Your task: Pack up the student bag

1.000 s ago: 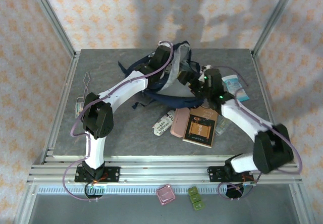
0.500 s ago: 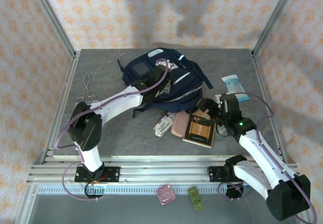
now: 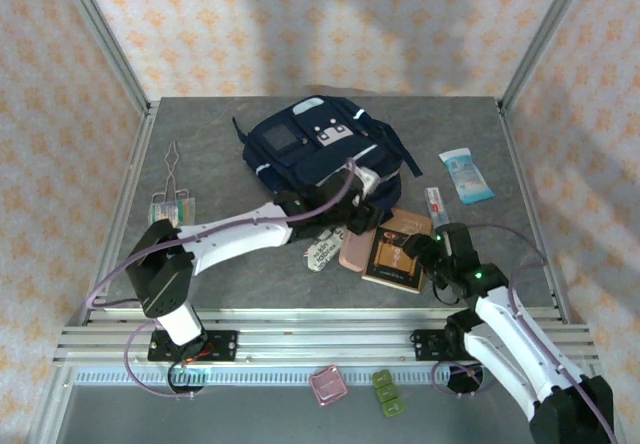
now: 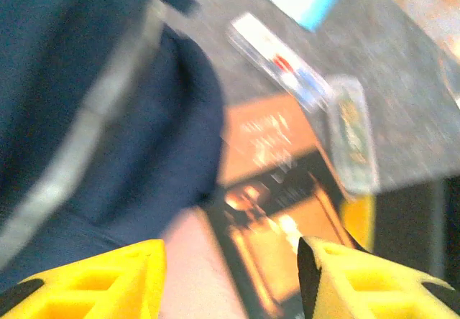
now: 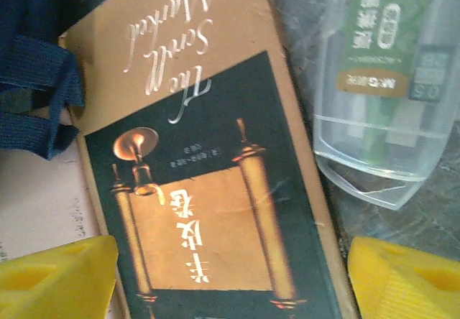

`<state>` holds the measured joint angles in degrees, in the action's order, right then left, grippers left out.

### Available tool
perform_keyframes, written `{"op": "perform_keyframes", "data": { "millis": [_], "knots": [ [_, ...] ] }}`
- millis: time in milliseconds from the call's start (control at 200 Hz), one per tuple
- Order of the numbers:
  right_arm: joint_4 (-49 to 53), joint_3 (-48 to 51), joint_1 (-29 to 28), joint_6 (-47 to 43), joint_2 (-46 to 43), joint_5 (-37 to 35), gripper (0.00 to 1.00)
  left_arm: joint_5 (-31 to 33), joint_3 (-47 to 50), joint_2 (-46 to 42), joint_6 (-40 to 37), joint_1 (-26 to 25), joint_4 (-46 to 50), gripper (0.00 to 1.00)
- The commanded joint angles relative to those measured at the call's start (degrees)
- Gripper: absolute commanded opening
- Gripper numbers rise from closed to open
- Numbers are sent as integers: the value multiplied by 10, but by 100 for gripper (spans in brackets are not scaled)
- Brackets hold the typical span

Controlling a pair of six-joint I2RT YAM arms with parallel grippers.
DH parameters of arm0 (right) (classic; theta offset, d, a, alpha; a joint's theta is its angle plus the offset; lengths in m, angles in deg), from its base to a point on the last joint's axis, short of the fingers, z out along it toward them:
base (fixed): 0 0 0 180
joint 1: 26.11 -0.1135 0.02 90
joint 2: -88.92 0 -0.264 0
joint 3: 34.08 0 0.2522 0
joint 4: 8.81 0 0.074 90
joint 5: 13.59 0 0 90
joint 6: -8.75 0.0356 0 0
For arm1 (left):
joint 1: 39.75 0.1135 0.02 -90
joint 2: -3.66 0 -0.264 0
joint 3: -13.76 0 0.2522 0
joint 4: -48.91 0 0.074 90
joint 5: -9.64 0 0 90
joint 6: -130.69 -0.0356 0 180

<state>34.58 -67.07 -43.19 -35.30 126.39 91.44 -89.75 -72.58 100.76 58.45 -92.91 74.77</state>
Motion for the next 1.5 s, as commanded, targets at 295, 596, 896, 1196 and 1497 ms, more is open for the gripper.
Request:
{"op": "perform_keyframes", "data": {
  "millis": [295,596,896,1196,1497],
  "knots": [
    [-94,104,38,63,-43,57,74,-137,-22,143,57,-38,6,51],
    [-246,158,53,77,-59,162,67,-65,-54,197,45,-40,83,39],
    [-367,166,53,65,-79,242,65,-70,-80,228,30,-42,112,30],
    [-319,148,54,11,-60,248,53,-69,-85,232,28,-42,116,25],
    [-438,146,53,36,-87,324,50,-78,-77,238,27,-42,107,21]
  ]
}}
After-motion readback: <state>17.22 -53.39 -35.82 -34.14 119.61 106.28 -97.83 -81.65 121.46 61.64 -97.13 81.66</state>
